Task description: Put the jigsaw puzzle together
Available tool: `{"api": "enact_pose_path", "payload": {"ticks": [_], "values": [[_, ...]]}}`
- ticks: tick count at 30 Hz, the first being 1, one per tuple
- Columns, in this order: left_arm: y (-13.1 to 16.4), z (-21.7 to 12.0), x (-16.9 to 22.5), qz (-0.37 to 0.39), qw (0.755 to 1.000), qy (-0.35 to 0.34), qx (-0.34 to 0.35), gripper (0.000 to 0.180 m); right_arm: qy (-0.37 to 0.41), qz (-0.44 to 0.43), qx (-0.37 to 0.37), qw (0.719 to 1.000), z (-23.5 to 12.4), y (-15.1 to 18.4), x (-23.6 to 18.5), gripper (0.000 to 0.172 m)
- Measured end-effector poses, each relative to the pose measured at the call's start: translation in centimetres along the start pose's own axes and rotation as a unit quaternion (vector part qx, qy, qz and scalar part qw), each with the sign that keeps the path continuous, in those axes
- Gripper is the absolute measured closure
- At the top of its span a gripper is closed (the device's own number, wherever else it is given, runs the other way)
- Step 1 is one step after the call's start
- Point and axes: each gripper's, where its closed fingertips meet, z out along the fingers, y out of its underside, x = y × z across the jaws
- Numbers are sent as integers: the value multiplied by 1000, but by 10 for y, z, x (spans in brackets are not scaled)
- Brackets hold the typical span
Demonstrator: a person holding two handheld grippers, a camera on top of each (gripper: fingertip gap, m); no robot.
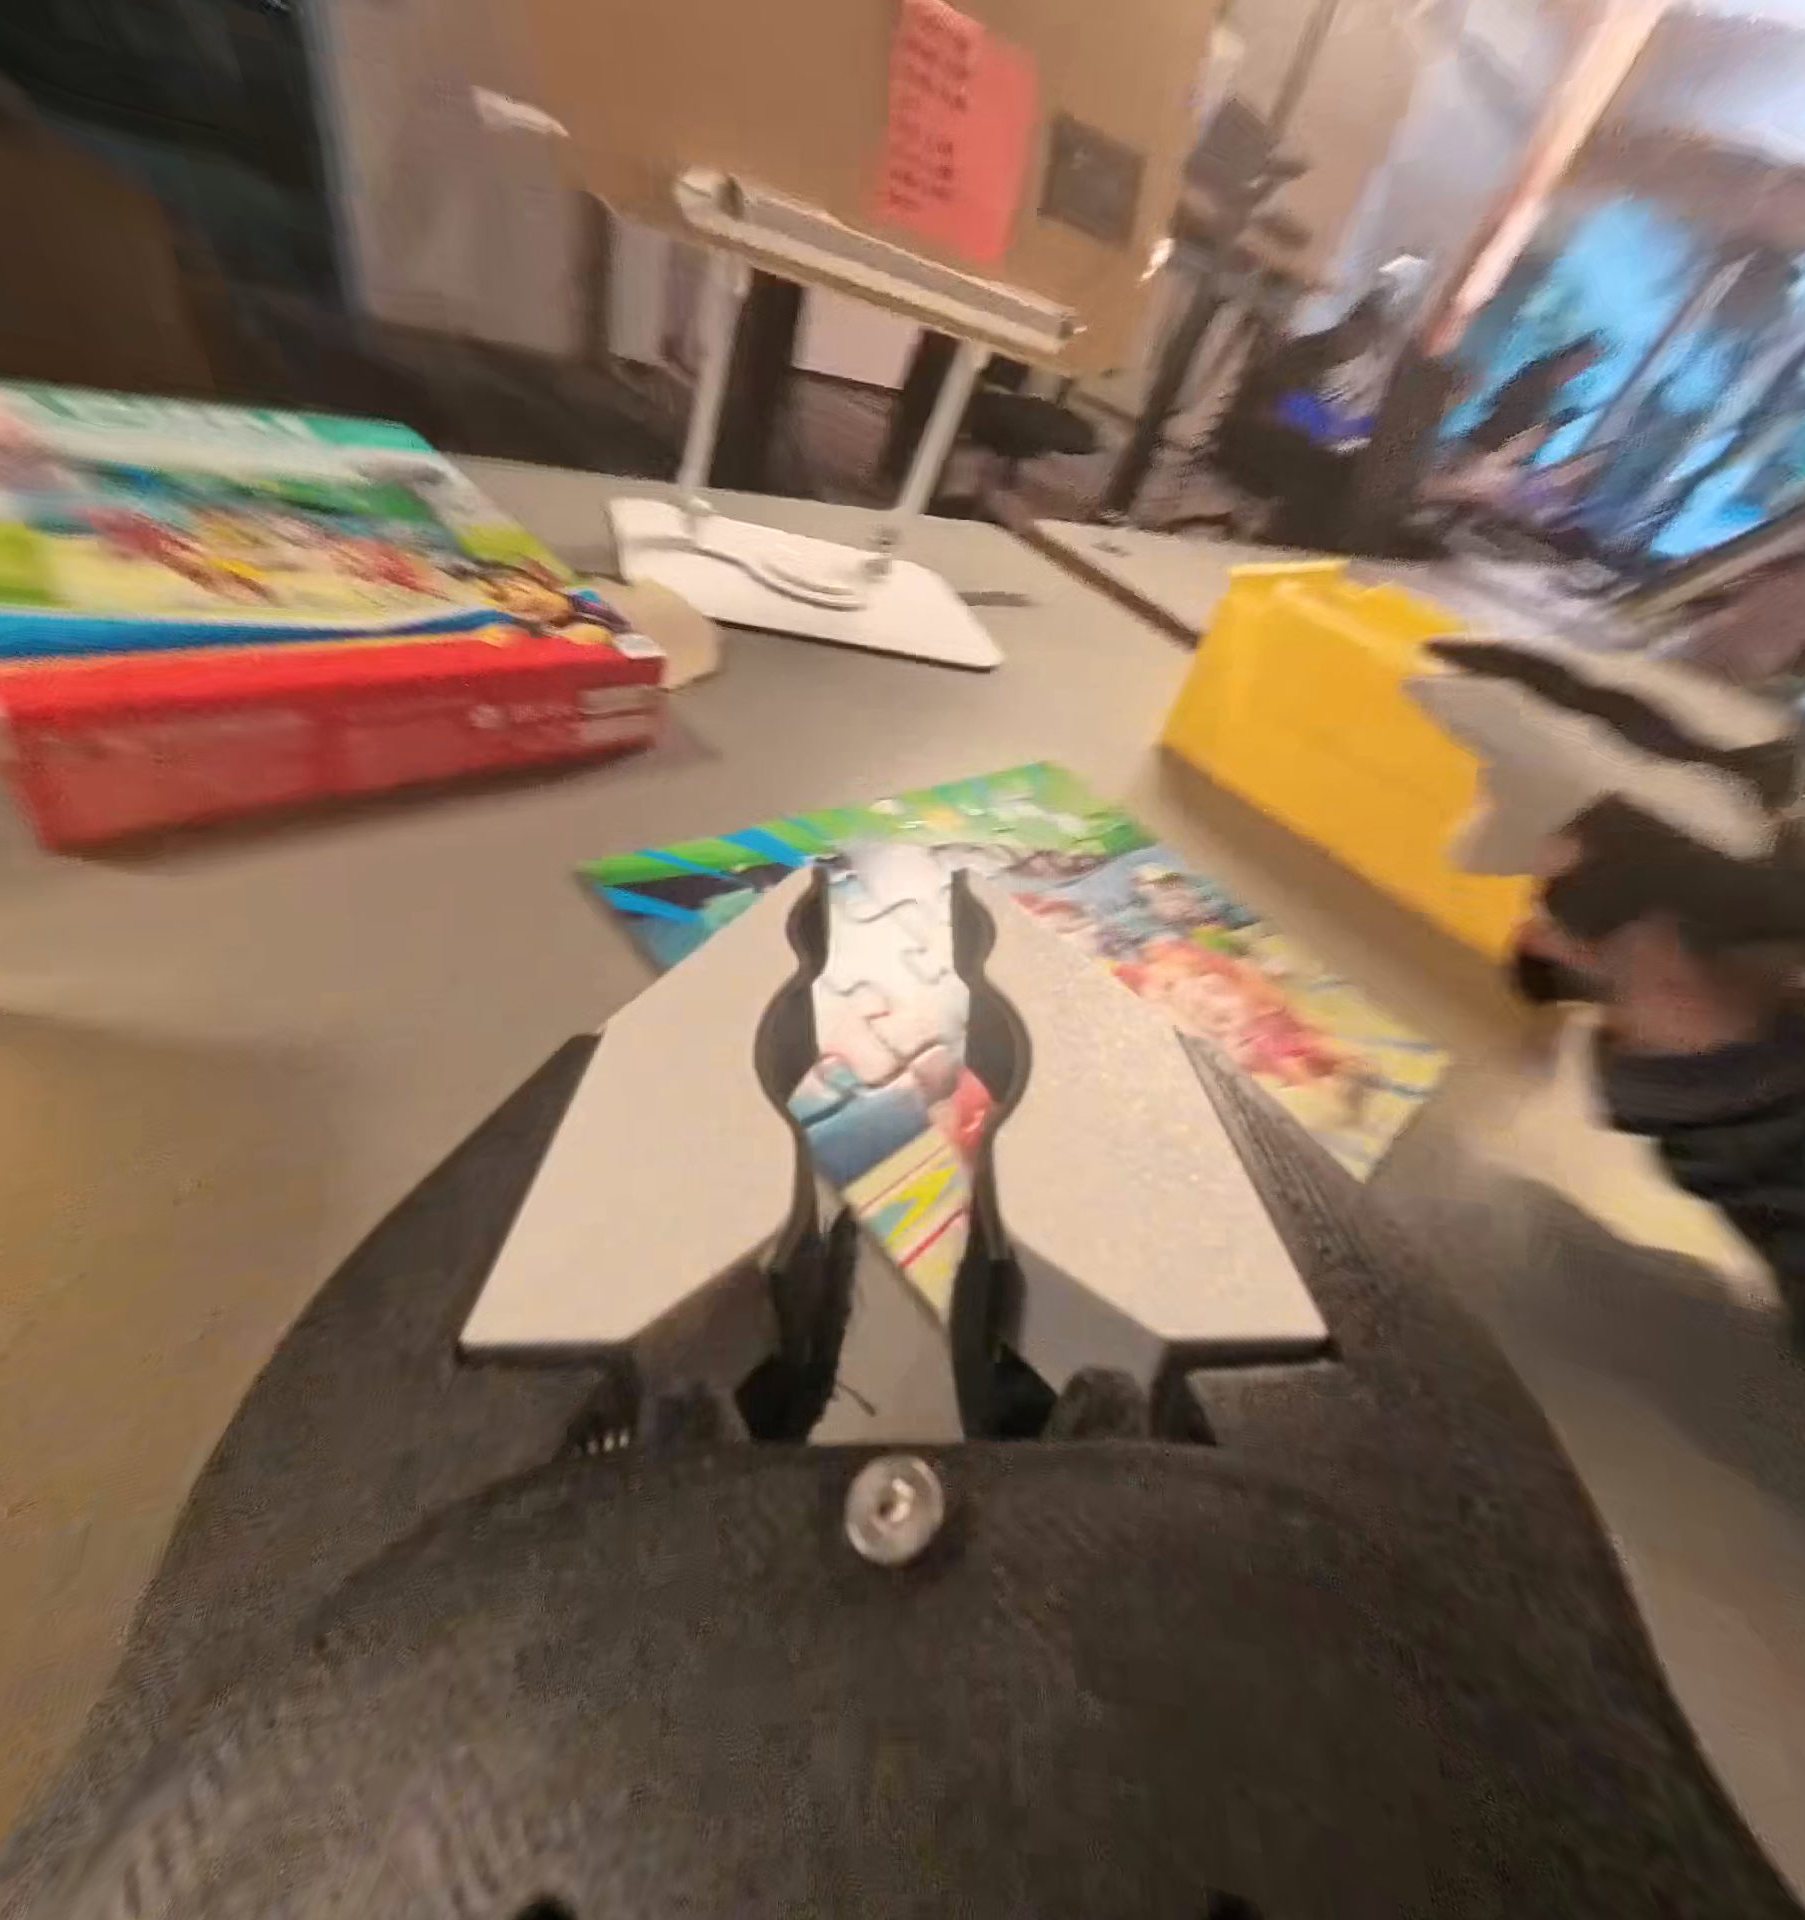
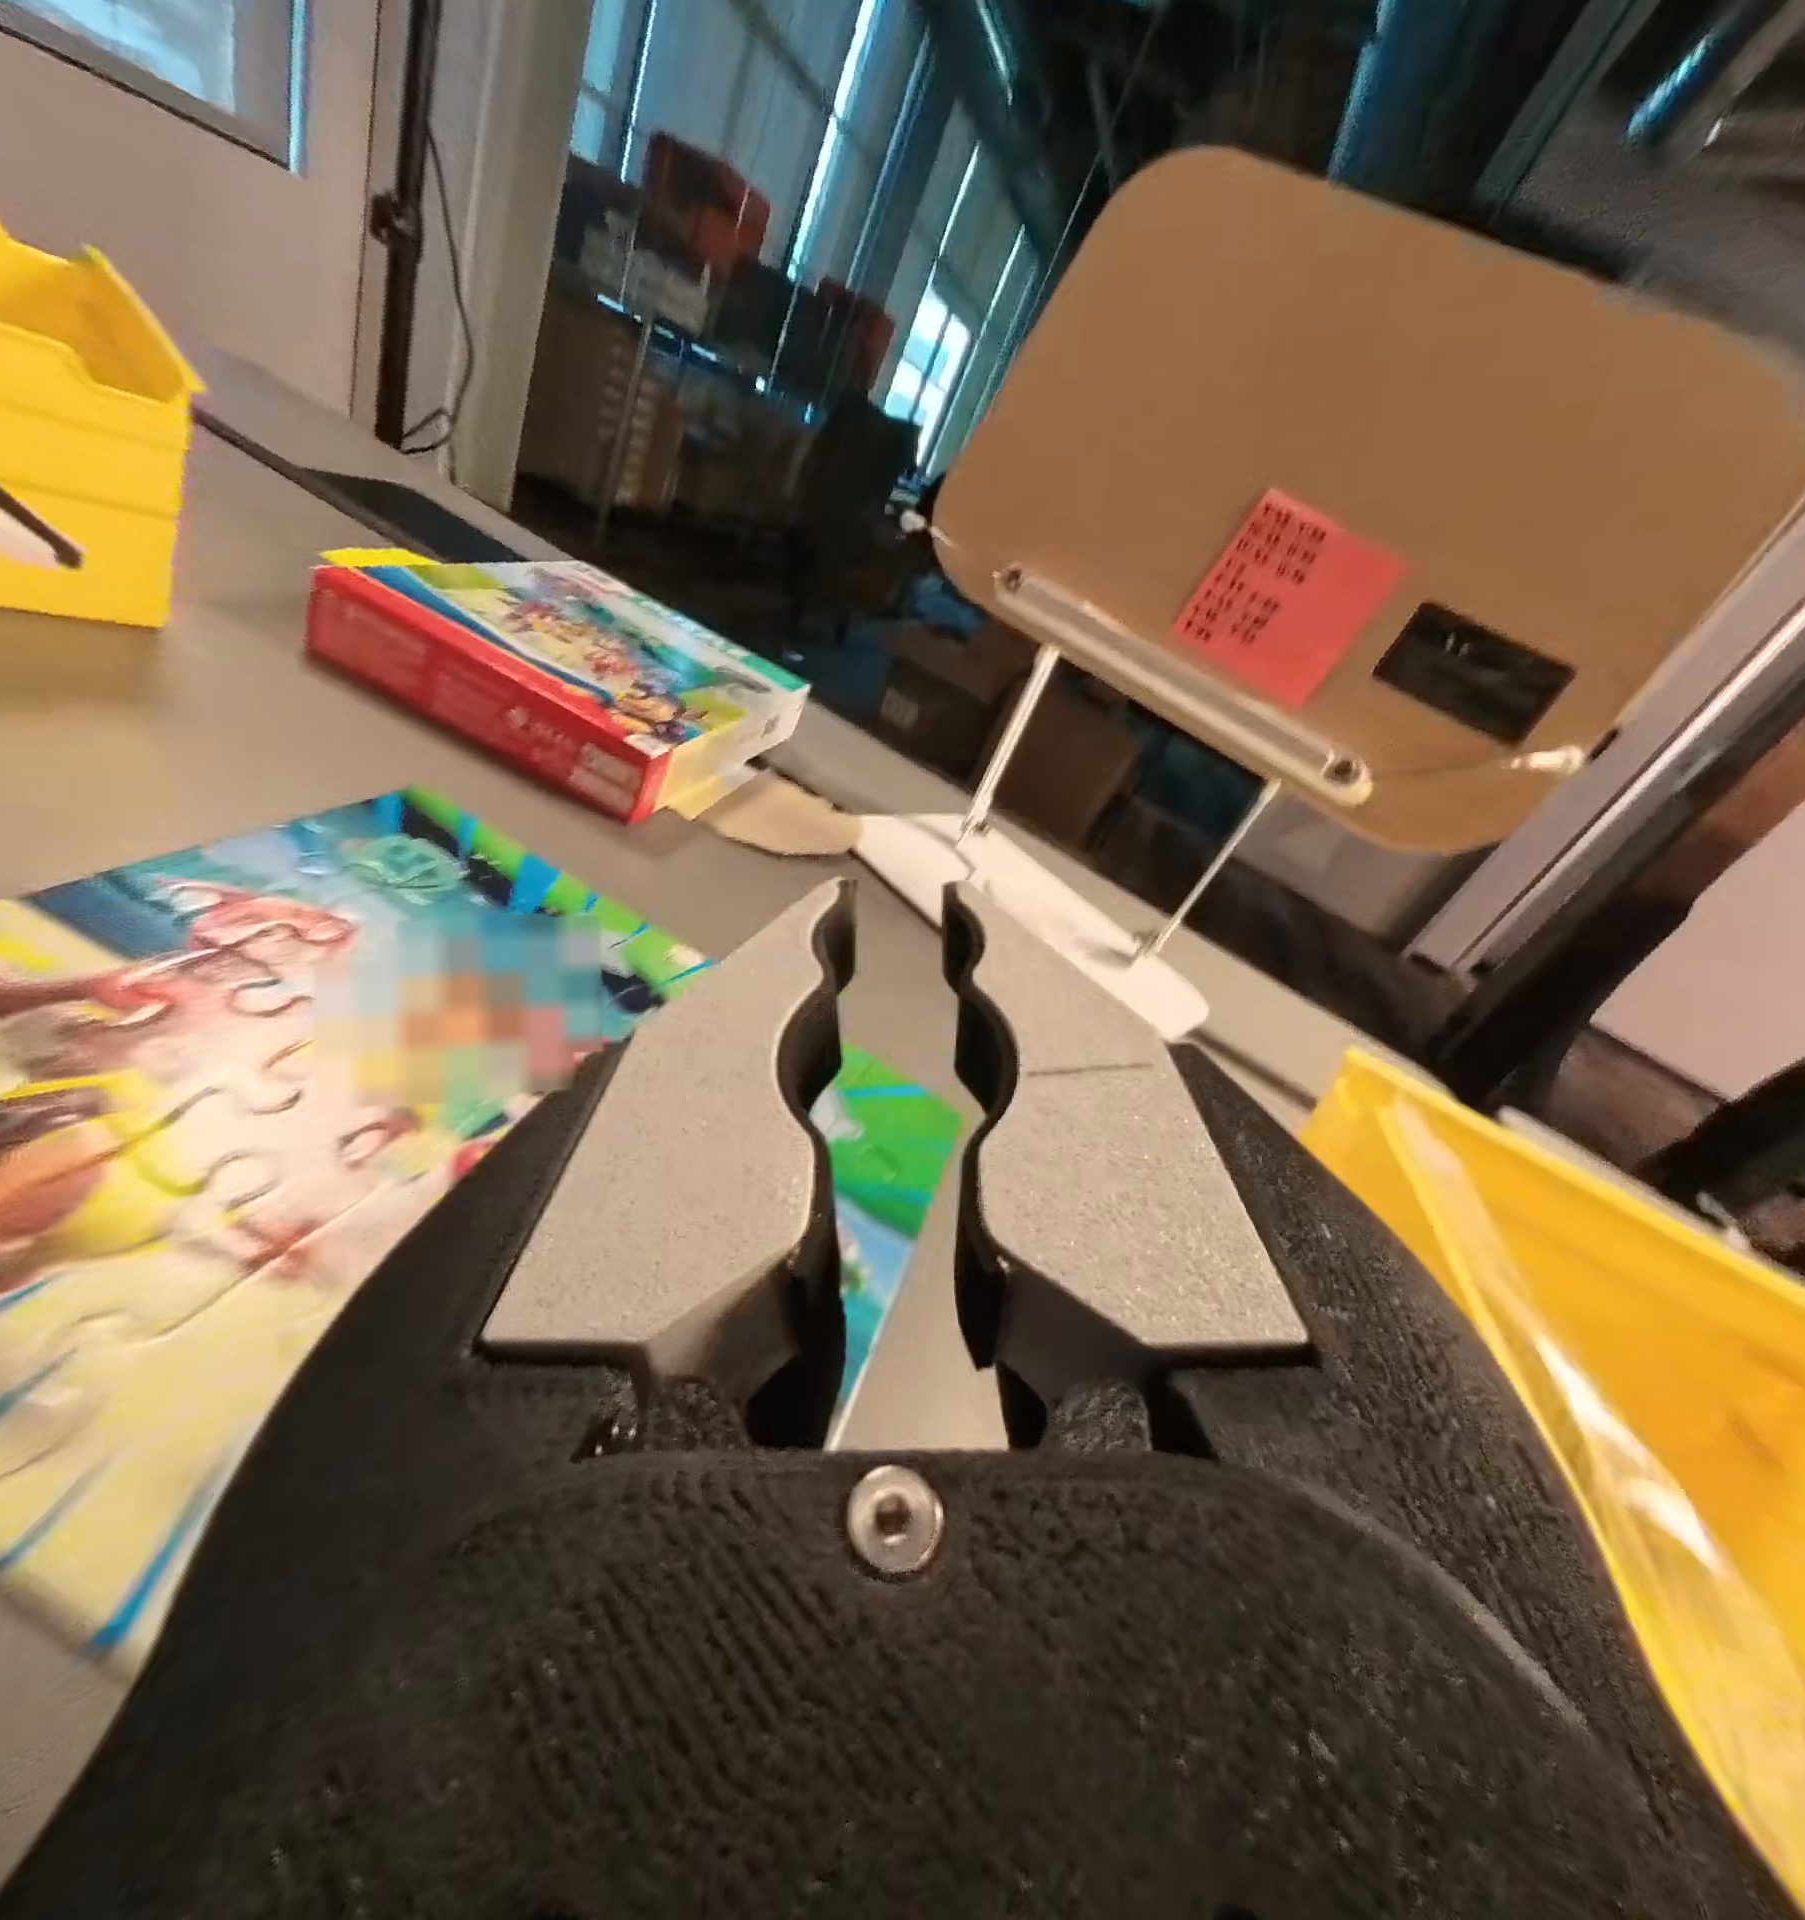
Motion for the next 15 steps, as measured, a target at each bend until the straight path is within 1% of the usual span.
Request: {"api": "enact_pose_path", "payload": {"ticks": [1, 2, 4, 5, 7, 8, 9, 10, 12, 13, 14, 15], "values": [[-2, 7, -4, -23, 1000, 13, 1, 159, -3, -13, 8, 1000, 11, 1, 4, 160], [-3, 13, -16, -23, 1000, -5, 5, 159, -13, -22, 14, 1000, 21, 3, 7, 160], [1, 22, -46, 14, 998, -69, 4, 157, -29, -30, 24, 999, 37, 10, 10, 160], [1, 24, -54, 11, 996, -86, 2, 157, -26, -35, 28, 999, 43, 15, 14, 160], [-7, 27, -53, 24, 997, -72, 22, 154, -15, -40, 30, 999, 48, 31, 19, 162], [-11, 27, -52, 34, 996, -69, 37, 154, -21, -39, 26, 999, 49, 40, 19, 165], [-15, 27, -52, 44, 995, -69, 50, 154, -30, -32, 19, 999, 50, 45, 19, 165], [-20, 27, -51, 54, 994, -65, 65, 154, -36, -22, 20, 999, 50, 45, 21, 165], [-32, 28, -50, 88, 989, -46, 105, 153, -38, -12, 45, 998, 48, 42, 26, 165], [-38, 30, -58, 100, 986, -59, 116, 154, -35, -5, 47, 998, 48, 42, 30, 165], [-40, 34, -69, 102, 985, -79, 112, 153, -36, 2, 46, 998, 49, 44, 32, 165], [-40, 39, -76, 98, 986, -84, 101, 153, -39, 8, 43, 998, 51, 46, 33, 165]]}}
